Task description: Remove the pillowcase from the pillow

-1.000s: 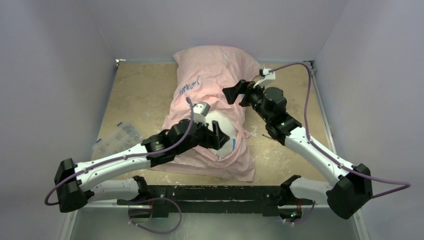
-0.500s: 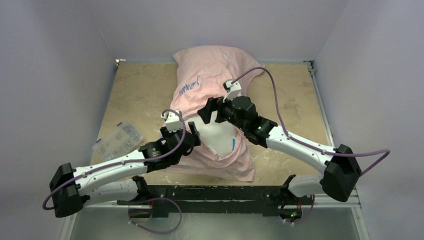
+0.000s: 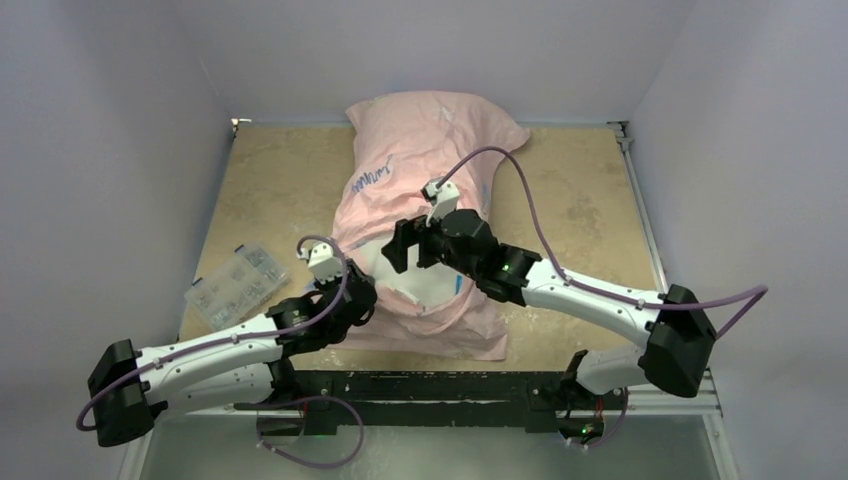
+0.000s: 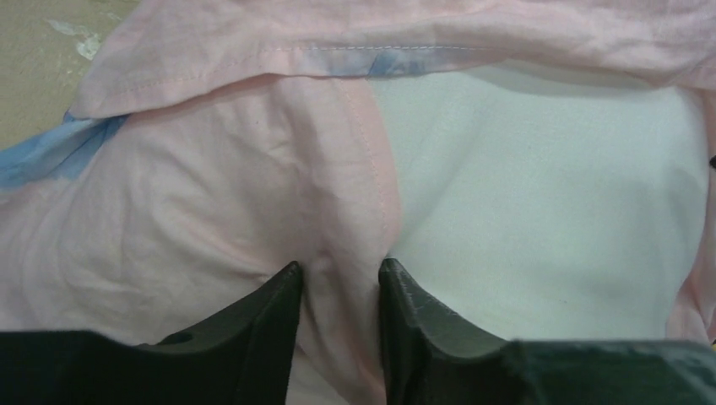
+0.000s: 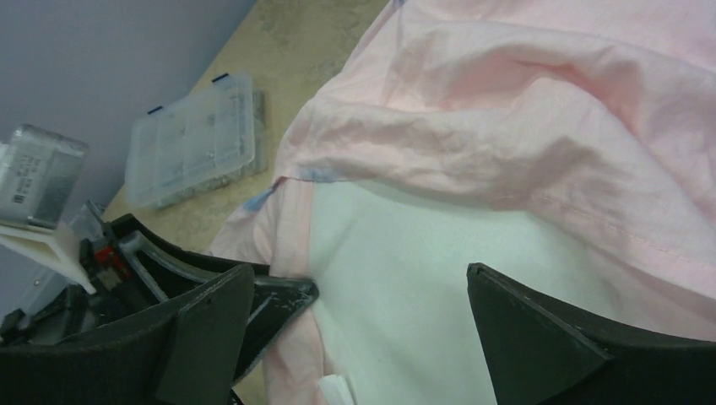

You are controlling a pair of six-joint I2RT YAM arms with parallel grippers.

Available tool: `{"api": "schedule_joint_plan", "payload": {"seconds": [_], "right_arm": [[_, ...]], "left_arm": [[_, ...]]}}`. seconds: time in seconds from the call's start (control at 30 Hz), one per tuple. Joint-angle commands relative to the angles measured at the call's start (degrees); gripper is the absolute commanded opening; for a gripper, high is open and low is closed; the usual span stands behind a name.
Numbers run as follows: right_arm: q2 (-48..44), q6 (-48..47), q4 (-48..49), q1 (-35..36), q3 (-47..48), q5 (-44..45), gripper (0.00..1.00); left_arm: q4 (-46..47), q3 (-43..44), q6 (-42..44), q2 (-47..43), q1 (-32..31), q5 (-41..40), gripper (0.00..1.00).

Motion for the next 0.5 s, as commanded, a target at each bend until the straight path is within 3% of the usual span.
{"api": "schedule_joint_plan", "payload": {"seconds": [0.0, 0.2, 0.47], "right_arm": [[3.1, 0.5, -4.7, 1.2, 3.1, 6.4, 0.99], [11.8, 2.7, -8.4, 3.1, 5.7, 12.9, 0.99], [25.8, 2.7, -6.6, 4.2, 5.9, 15.4, 0.99]], "left_arm": [[-9.5, -3.9, -4.2, -2.6, 0.1, 1.1, 0.31], [-9.3, -5.8, -5.3, -3.0, 0.1, 3.6, 0.05], [-8.6, -6.2, -4.2, -3.0, 0.1, 3.4, 0.03]]}}
